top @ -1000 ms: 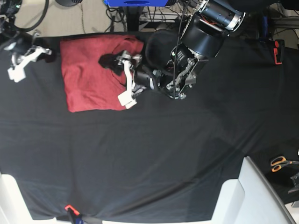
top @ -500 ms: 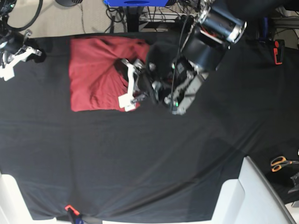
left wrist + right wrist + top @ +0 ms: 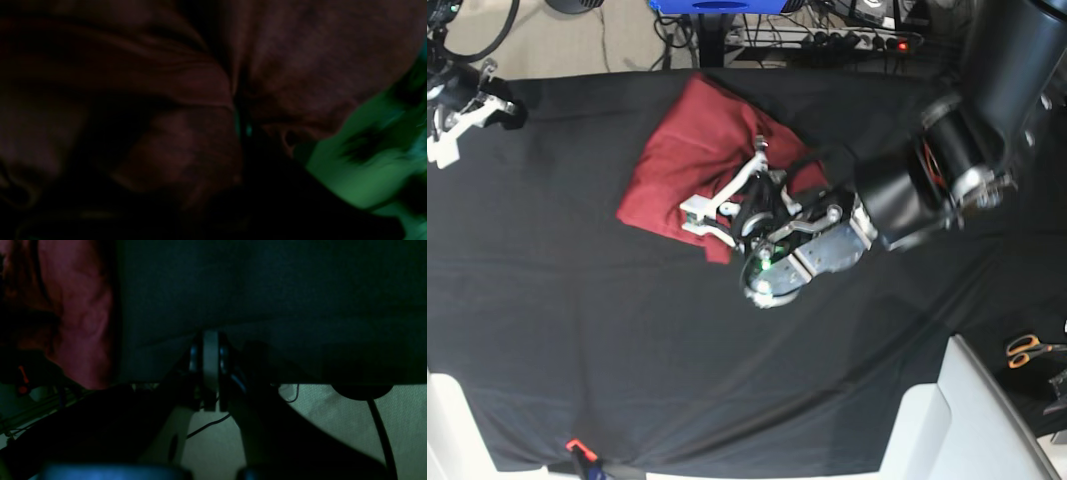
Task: Fold the T-shirt properly
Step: 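Lift and fold the gripped edge over the shirt with the left gripper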
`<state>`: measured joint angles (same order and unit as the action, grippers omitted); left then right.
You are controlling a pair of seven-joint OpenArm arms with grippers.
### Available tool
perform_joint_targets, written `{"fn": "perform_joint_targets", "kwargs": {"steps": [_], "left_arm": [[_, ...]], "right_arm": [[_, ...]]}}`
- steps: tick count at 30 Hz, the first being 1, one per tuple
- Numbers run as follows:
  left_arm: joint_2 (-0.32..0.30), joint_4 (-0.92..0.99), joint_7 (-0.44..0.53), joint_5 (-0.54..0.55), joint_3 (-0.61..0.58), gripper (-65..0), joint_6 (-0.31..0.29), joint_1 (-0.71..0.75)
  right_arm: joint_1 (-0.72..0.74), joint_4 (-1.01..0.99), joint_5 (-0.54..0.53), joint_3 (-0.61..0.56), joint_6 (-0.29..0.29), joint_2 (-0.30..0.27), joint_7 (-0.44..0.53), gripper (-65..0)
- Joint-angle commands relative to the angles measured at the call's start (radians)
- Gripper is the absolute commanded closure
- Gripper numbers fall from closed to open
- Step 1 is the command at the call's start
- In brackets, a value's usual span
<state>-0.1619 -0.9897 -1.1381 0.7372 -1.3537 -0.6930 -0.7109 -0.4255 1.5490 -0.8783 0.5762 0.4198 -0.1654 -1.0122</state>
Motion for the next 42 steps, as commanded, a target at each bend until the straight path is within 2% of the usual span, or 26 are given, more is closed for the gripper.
{"fn": "perform_joint_targets", "kwargs": {"steps": [1,3,5,10,16,18,21,25,29,31,34,38,42], "left_arm": [[0.0,-0.008,0.005,-0.014,-0.051,0.0,-0.005,-0.074],[0.002,-0.008,0.059,-0.021,-0.13,0.0,-0.005,-0.141],[0.003,-0.01,0.115,-0.087,-0.13,0.0,-0.005,-0.194],[0.005,-0.016,0.231,-0.402,-0.13,0.0,-0.005,-0.201],[0.055,-0.005,0.504,-0.835,-0.13,0.0,-0.005,-0.105],[0.072,-0.004,0.582,-0.954,-0.13,0.0,-0.005,-0.085],[0.12,0.028,0.665,-1.069,-0.13,0.0,-0.005,-0.075],[0.198,0.137,0.769,-1.146,-0.13,0.0,-0.005,-0.08],[0.252,0.266,0.933,-1.255,-0.13,0.0,-0.005,-0.079],[0.261,0.309,1.022,-1.326,-0.13,0.0,-0.005,-0.075],[0.267,0.32,1.099,-1.381,-0.13,0.0,-0.005,-0.074],[0.278,0.314,1.107,-1.361,-0.13,0.0,-0.005,-0.079],[0.282,0.312,1.107,-1.195,-0.111,0.0,-0.005,-0.08]], "right_arm": [[-0.002,0.014,-0.017,0.008,0.006,-0.013,0.013,0.0],[-0.002,0.014,-0.017,0.008,0.006,-0.012,0.013,0.0],[-0.008,0.014,-0.017,0.008,0.006,-0.012,0.013,0.0],[-0.014,0.014,-0.02,0.008,0.006,-0.006,0.013,0.0],[-0.014,0.015,-0.015,0.049,0.004,0.042,0.013,0.0],[-0.014,0.015,-0.015,0.067,0.004,0.048,0.013,0.0],[-0.014,0.015,-0.015,0.075,0.004,0.05,0.013,0.0],[-0.016,0.015,-0.015,0.075,0.001,0.05,0.013,0.0],[-0.016,0.014,-0.015,0.075,0.0,0.051,0.013,0.0],[-0.016,0.014,-0.015,0.075,0.0,0.051,0.013,0.0],[-0.016,0.014,-0.015,0.075,-0.002,0.051,0.013,0.0],[-0.016,0.014,-0.015,0.075,-0.002,0.051,0.013,0.0],[-0.016,0.014,-0.015,0.075,-0.002,0.051,0.013,0.0]]}}
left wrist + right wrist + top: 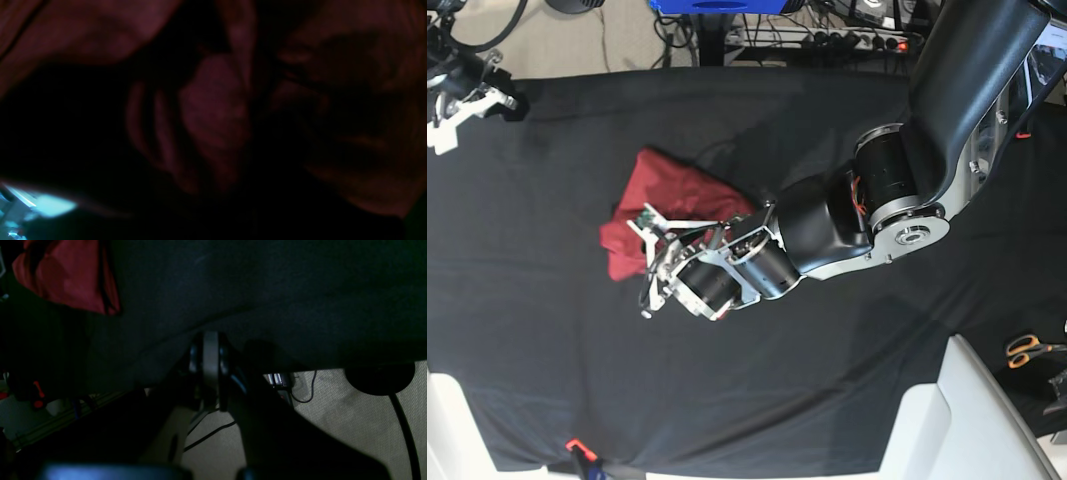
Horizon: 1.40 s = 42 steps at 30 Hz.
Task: Fold the T-shirt properly
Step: 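Lift and fold the gripped edge over the shirt with the left gripper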
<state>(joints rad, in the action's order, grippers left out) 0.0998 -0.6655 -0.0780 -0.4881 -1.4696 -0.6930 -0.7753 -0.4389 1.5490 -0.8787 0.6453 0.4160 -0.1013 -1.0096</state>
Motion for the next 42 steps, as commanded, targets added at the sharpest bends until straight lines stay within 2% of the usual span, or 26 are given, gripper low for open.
{"fn": "perform_joint_targets", "kwargs": {"steps": [1,6,9,12,16,22,26,30,33,35,39,42], "left_arm": [[0.021,-0.012,0.047,0.082,0.042,0.0,-0.005,-0.016],[0.016,-0.003,0.045,0.288,0.18,0.0,-0.005,-0.019],[0.016,-0.013,0.051,0.315,0.183,0.0,-0.005,-0.006],[0.015,-0.058,0.057,0.199,0.106,0.0,-0.005,0.017],[0.015,-0.124,0.057,0.018,0.071,0.0,-0.005,0.027],[0.018,-0.195,0.06,-0.047,0.068,0.0,-0.005,0.03],[0.019,-0.199,0.137,-0.096,0.068,0.0,-0.005,0.052],[0.021,-0.187,0.165,-0.154,0.068,0.0,-0.005,0.08],[0.036,-0.155,0.16,-0.11,0.08,0.0,-0.005,0.073],[0.042,-0.104,0.152,-0.028,0.097,0.0,-0.005,0.061],[0.053,-0.029,-0.032,0.145,0.165,0.0,-0.005,0.021],[0.05,-0.009,-0.142,0.309,0.162,0.0,-0.005,-0.028]], "right_arm": [[-0.002,0.014,-0.015,0.006,0.002,-0.013,0.01,0.0],[-0.001,0.015,-0.015,0.006,0.002,-0.013,0.01,0.0],[0.002,0.017,-0.015,0.006,0.002,-0.013,0.01,0.0],[0.002,0.02,-0.015,0.006,0.002,-0.013,0.01,0.0],[-0.001,0.017,-0.015,0.006,0.002,-0.013,0.01,0.0],[-0.004,0.015,-0.015,0.006,0.002,-0.011,0.01,0.0],[-0.004,0.015,-0.015,0.006,0.002,-0.011,0.01,0.0],[-0.004,0.018,-0.015,0.006,0.002,0.008,0.01,0.0],[-0.004,0.021,-0.013,0.006,0.002,0.012,0.01,0.0],[-0.004,0.021,-0.013,0.006,0.002,0.012,0.01,0.0],[-0.004,0.021,-0.013,0.006,0.002,0.012,0.01,0.0],[0.002,0.018,-0.013,0.006,0.002,0.012,0.01,0.0]]}}
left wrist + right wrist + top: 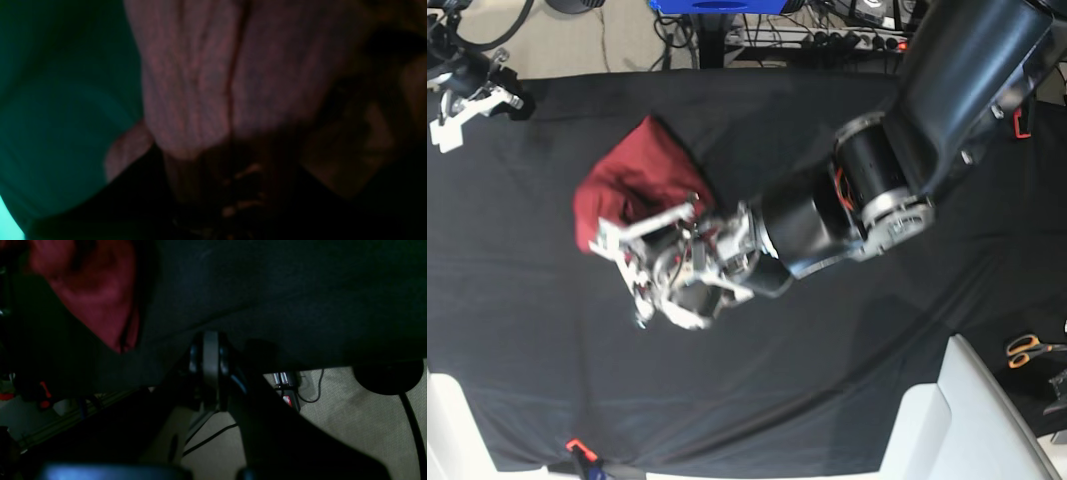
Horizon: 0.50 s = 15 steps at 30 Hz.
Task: Fold the T-shirt properly
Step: 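Lift and fold the gripped edge over the shirt with the left gripper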
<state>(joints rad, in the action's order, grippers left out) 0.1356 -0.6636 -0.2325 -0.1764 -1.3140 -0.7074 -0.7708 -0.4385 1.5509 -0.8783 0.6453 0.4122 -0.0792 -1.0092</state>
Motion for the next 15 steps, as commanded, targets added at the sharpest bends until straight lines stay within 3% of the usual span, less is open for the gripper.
{"fn": "perform_joint_targets", "kwargs": {"steps": [1,5,15], "left_arm": [[0.011,-0.006,-0.02,0.047,0.012,0.0,0.009,-0.045],[0.005,0.04,-0.184,0.223,0.014,0.0,0.009,-0.082],[0.002,0.13,-0.434,0.513,0.017,0.0,0.009,-0.083]], "right_arm": [[0.002,0.016,-0.014,0.005,0.006,-0.011,0.01,0.0],[0.005,0.02,-0.014,-0.002,0.006,-0.011,0.01,0.0],[0.005,0.02,-0.014,0.005,0.007,-0.012,0.01,0.0]]}}
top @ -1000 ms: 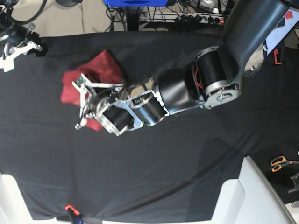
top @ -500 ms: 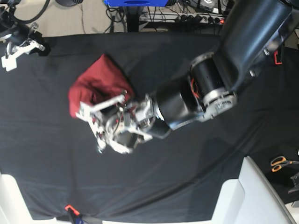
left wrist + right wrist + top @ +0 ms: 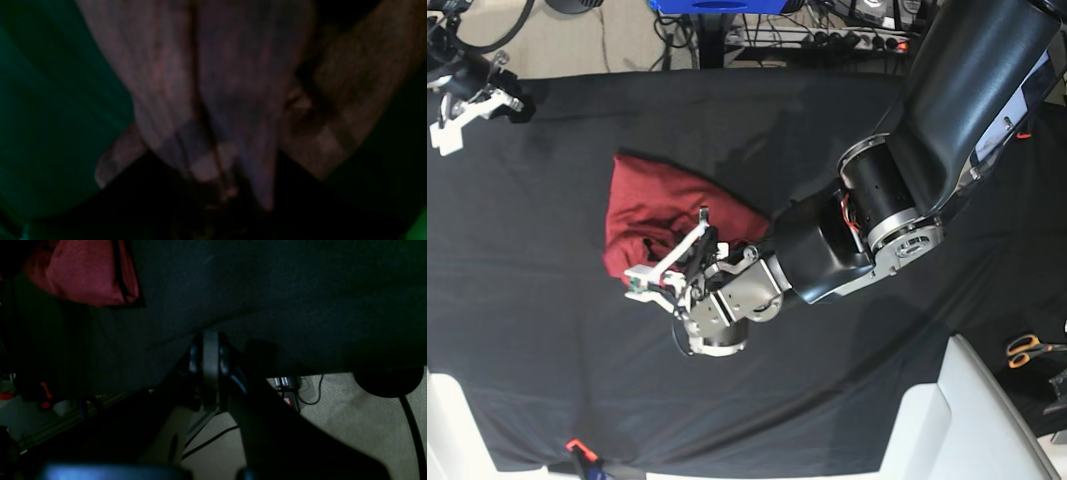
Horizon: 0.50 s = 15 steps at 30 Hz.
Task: Fold the T-shirt properly
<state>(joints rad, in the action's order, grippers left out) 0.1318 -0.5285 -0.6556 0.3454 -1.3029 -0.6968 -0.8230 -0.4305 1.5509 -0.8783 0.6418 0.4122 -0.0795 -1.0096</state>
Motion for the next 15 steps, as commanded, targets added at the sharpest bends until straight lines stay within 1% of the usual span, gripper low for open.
{"fn": "perform_joint_targets", "kwargs": {"steps": [1,4,7,10,12,15], "left_arm": [[0.004,-0.003,-0.036,0.022,0.006,0.0,-0.001,-0.037],[0.004,0.038,-0.082,0.091,0.004,0.0,-0.001,-0.055],[0.002,0.112,-0.088,0.156,0.013,0.0,-0.001,-0.072],[0.002,0.172,-0.089,0.194,0.099,0.0,-0.001,-0.078],[0.002,0.196,-0.086,0.189,0.185,0.0,-0.001,-0.075],[0.002,0.198,-0.085,0.188,0.262,0.0,-0.001,-0.069]], "right_arm": [[-0.003,0.02,-0.014,0.008,0.007,-0.012,0.01,0.0],[-0.003,0.02,-0.014,0.008,0.007,-0.012,0.01,0.0],[-0.004,0.02,-0.014,0.008,0.009,-0.013,0.01,0.0],[-0.008,0.02,-0.014,0.008,0.011,-0.015,0.01,0.0],[-0.008,0.02,-0.014,0.008,0.012,-0.015,0.01,0.0],[-0.008,0.02,-0.014,0.006,0.012,-0.015,0.01,0.0]]}}
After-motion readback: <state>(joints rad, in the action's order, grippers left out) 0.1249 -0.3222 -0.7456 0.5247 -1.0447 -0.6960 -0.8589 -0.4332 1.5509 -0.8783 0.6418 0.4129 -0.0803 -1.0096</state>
